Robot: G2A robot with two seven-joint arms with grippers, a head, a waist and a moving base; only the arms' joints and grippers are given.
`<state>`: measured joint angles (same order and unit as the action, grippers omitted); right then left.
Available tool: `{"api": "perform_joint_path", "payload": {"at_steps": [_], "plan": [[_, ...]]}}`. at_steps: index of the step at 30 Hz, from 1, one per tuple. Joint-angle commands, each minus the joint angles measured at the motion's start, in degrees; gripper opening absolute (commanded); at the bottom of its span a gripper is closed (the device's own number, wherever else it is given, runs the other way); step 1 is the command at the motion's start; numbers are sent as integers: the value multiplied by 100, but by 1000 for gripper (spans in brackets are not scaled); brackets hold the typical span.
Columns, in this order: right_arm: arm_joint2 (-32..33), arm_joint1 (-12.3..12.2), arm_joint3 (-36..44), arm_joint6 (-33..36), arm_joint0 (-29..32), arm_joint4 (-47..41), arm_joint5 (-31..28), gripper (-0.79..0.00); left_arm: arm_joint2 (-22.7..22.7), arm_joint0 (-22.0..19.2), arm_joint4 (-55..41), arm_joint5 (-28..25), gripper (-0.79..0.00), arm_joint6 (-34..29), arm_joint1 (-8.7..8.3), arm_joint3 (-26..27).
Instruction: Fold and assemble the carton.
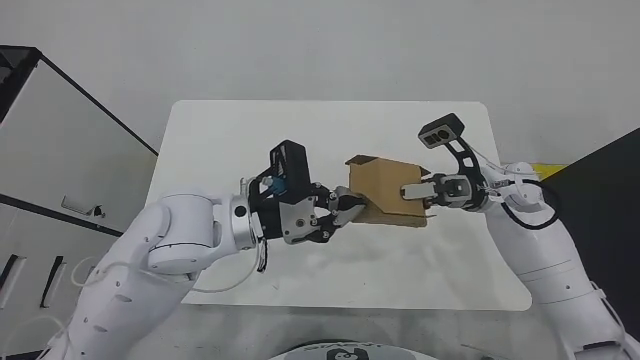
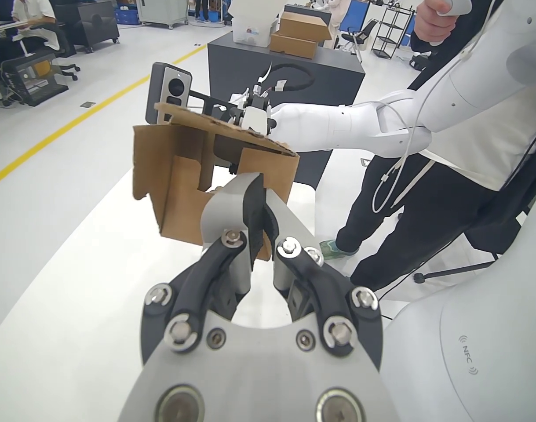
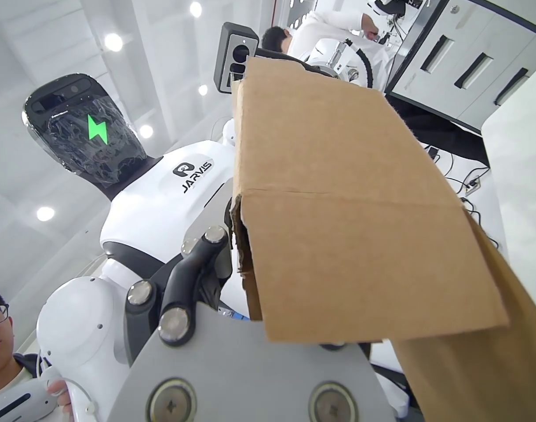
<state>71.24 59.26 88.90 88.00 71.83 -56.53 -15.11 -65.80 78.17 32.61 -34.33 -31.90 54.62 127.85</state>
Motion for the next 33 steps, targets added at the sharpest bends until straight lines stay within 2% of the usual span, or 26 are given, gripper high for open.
{"api": "perform_joint_path", "payload": {"at_steps": [1,9,22,30,33], "plan": [[-32,0,23,0,-5,-10,16,-785,34,-2,-6,-9,-785,-6,4,3],[-239,4,60,0,-61,-133,82,-785,122,-88,2,4,-785,-32,21,-8],[-314,-50,-150,0,-64,-635,452,-785,-430,86,194,211,-785,81,-29,13],[-322,-47,-145,-44,-47,-663,477,-785,-465,79,319,253,-785,157,-26,48],[-360,-23,-124,-135,56,-1021,831,-785,-551,114,480,239,-785,295,-27,54]]}}
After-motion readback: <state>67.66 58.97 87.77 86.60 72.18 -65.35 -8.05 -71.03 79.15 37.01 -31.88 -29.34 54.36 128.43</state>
